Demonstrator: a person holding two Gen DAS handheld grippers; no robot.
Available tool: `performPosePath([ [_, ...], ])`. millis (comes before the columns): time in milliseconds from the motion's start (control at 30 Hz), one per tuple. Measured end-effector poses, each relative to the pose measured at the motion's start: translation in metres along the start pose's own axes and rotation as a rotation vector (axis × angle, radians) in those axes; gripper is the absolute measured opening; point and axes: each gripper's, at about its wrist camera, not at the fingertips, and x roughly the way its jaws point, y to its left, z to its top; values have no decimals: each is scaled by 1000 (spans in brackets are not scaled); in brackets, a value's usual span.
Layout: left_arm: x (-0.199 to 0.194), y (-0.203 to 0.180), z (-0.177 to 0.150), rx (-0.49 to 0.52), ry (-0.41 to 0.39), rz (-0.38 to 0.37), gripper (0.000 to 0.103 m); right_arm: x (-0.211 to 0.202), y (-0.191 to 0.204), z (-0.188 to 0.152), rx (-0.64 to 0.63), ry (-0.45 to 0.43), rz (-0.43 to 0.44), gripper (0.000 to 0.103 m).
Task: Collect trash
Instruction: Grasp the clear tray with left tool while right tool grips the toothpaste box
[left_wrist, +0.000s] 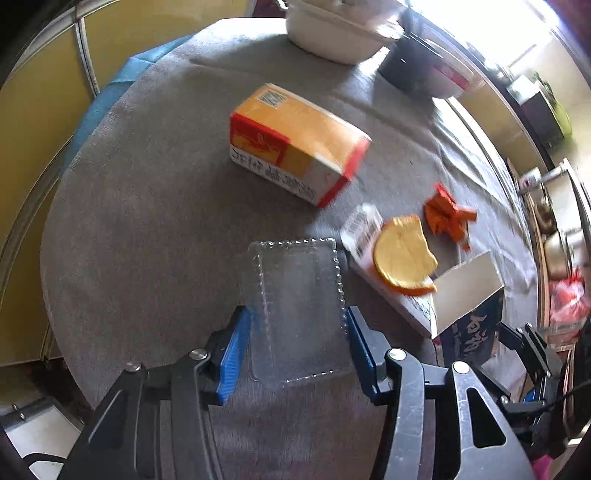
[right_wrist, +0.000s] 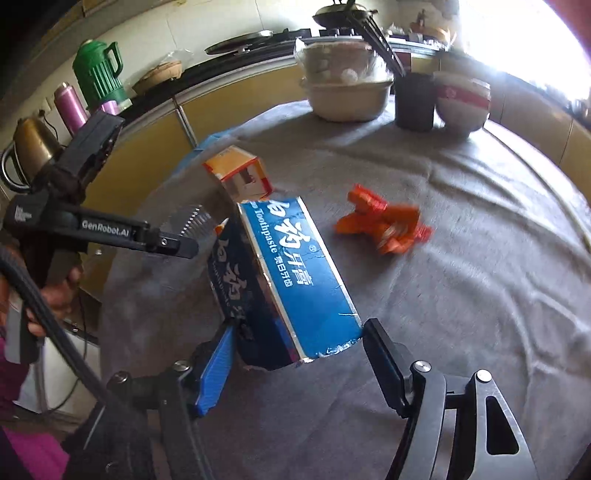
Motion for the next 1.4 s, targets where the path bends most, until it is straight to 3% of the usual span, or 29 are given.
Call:
performPosePath([
  [300,-12,-4,-44,95,39,-20,53,-9,26,-36,81,2,90,69],
  [467,-22,-4,-65,120,59,-41,52,-18,25,-44,141,-17,66,69],
  [667,-33,-4,-83,147,57,-33,53,-34,5,-46,314,-55,1,70],
  [1033,-50,8,-95,165,14,-45,61,-32,-9,-13,666,-71,27,73],
  [1267,-51,6,-102,180,13,-84,63,-14,-5,6,795,-36,-85,73],
  [1400,-50,1,-102,184,2,-95,67,-3,4,11,778,-8,-156,73],
])
